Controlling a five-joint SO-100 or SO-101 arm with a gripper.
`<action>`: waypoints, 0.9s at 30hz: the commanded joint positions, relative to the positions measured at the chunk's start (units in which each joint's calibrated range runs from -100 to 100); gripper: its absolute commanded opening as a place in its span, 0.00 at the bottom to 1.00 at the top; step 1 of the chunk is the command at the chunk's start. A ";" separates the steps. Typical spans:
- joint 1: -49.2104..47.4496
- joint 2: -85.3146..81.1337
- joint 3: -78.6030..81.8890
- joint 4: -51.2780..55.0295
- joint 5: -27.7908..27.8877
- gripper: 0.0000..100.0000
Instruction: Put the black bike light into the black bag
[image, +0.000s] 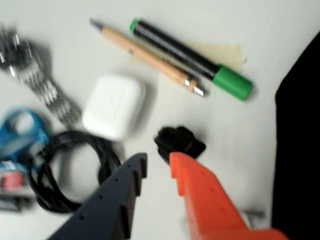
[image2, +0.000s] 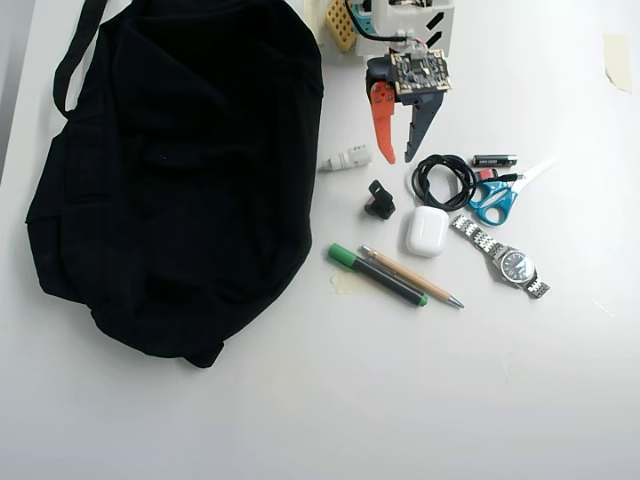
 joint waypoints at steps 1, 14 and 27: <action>-0.16 2.10 -0.17 0.28 2.58 0.07; -0.16 11.06 1.45 -4.11 2.58 0.27; 1.56 22.77 -2.41 -13.58 2.21 0.30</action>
